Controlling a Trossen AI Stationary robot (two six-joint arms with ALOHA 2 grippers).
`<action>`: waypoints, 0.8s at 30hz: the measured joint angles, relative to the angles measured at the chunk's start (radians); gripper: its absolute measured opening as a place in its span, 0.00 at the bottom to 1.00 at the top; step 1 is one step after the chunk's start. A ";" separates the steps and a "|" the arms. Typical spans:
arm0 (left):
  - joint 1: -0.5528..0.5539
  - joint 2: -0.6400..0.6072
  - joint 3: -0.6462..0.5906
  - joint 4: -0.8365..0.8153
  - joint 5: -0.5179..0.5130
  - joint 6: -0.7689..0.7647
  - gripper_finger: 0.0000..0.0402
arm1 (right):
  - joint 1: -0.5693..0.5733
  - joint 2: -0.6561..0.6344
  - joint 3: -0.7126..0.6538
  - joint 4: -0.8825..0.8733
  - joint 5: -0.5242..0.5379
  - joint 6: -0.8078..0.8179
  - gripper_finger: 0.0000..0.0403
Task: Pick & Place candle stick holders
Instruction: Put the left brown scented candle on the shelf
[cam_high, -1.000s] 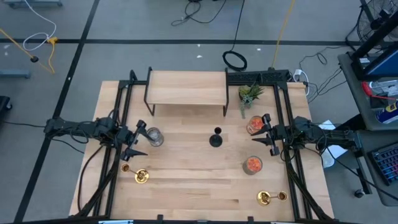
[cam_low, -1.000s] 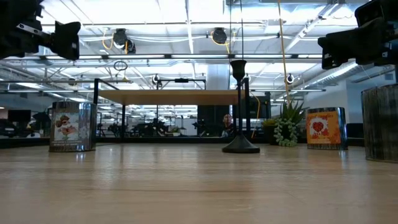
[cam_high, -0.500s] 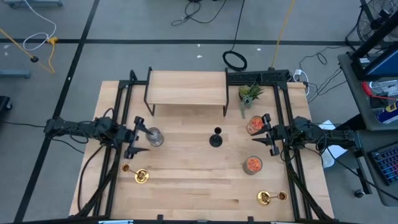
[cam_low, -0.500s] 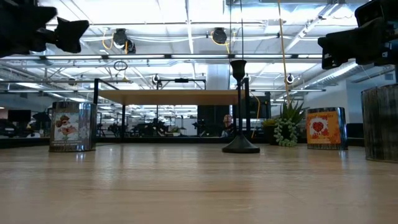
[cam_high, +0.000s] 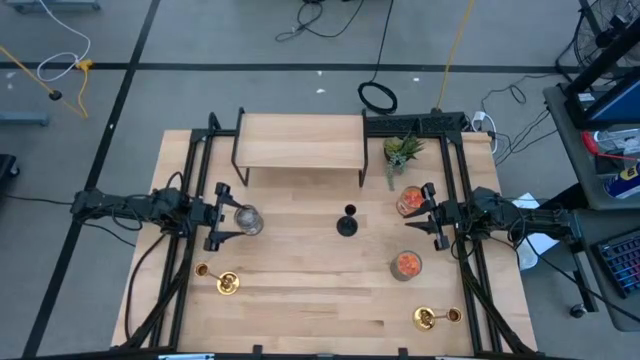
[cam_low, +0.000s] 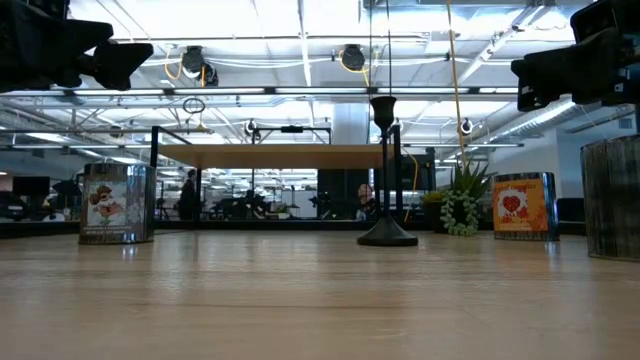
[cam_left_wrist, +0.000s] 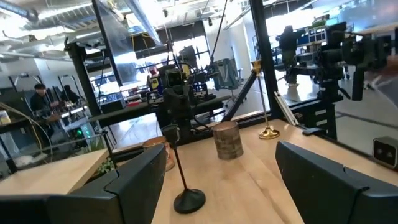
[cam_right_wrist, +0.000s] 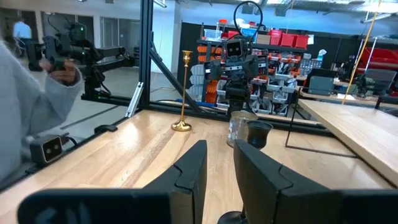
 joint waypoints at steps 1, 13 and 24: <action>0.000 0.000 0.000 0.002 0.000 0.009 0.77 | 0.000 0.000 0.000 0.000 0.003 -0.026 0.19; 0.000 0.000 0.000 0.004 0.000 -0.040 0.77 | 0.000 0.000 0.000 0.001 0.026 -0.121 0.19; 0.000 0.000 0.000 -0.005 -0.003 -0.113 0.77 | 0.000 0.000 0.000 0.047 0.028 -0.015 0.19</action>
